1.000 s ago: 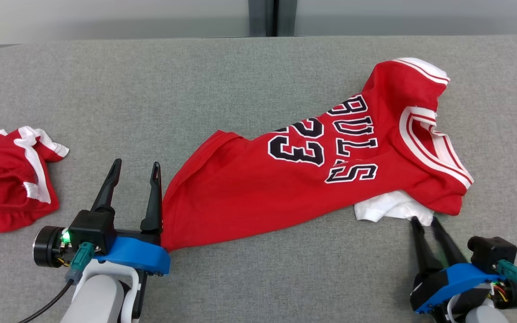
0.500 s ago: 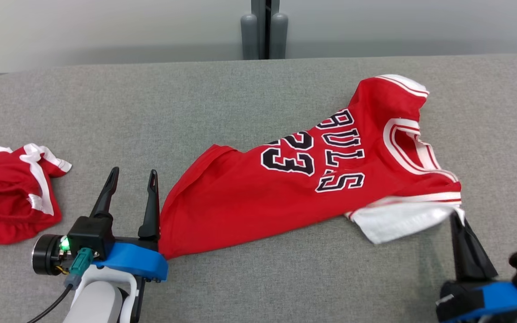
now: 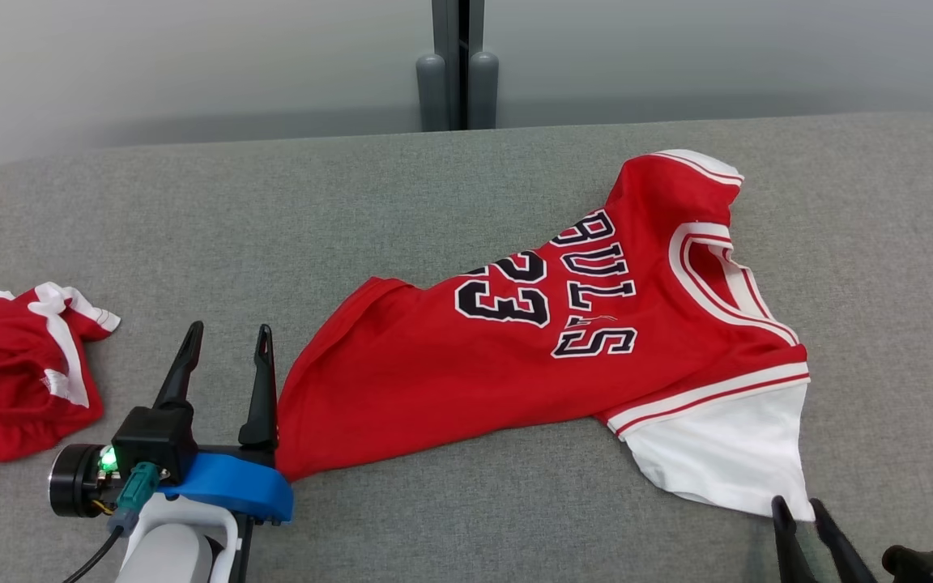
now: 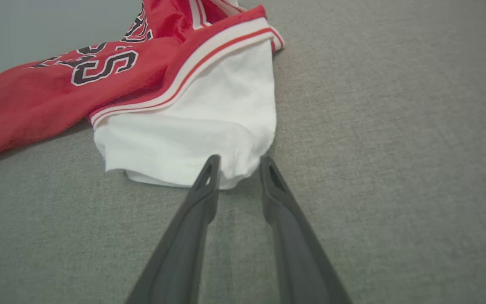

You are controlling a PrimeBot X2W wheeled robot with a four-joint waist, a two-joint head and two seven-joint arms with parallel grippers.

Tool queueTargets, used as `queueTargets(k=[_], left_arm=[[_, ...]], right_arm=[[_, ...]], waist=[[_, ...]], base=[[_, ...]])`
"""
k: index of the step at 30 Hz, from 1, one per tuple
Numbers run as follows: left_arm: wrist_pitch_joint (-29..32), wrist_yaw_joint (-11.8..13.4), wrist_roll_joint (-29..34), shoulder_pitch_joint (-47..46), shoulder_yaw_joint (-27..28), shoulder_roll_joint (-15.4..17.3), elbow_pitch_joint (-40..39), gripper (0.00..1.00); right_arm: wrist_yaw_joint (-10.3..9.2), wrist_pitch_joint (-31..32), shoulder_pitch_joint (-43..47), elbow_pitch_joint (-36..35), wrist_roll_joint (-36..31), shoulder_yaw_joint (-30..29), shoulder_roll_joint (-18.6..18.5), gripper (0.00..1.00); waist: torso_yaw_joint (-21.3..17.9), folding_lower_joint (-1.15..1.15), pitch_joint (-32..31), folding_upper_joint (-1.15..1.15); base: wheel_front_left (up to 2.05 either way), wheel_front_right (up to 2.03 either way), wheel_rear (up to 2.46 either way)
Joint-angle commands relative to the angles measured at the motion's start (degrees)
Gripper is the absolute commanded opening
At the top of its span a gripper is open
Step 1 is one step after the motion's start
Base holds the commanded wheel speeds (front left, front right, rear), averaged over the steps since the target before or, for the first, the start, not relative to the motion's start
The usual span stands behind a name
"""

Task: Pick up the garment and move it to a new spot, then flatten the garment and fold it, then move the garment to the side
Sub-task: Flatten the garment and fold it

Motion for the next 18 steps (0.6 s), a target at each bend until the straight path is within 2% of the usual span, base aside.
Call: queueTargets(k=[1, 8, 18], left_arm=[[-0.03, 0.12, -0.04, 0.61, 0.14, 0.3, -0.01, 1.0], [0.13, 0.61, -0.83, 1.79, 0.17, 0.53, -0.41, 1.0], [0.53, 1.0, -1.76, 4.3, -0.31, 0.58, -1.02, 1.0]], right_arm=[[0.03, -0.62, -0.79, -0.27, -0.44, -0.14, -0.09, 1.0], [0.03, -2.04, -2.48, -6.53, -5.46, -0.67, -0.06, 1.0], [0.03, 1.32, -6.31, -15.45, -7.63, 1.2, -1.06, 1.0]], waist=[[-0.11, 0.0, -0.1, 0.0], [-0.33, 0.0, -1.04, 0.0], [0.47, 0.0, -2.96, 0.0]], base=[[0.0, 0.0, 0.0], [0.0, 0.0, 0.0], [0.0, 0.0, 0.0]])
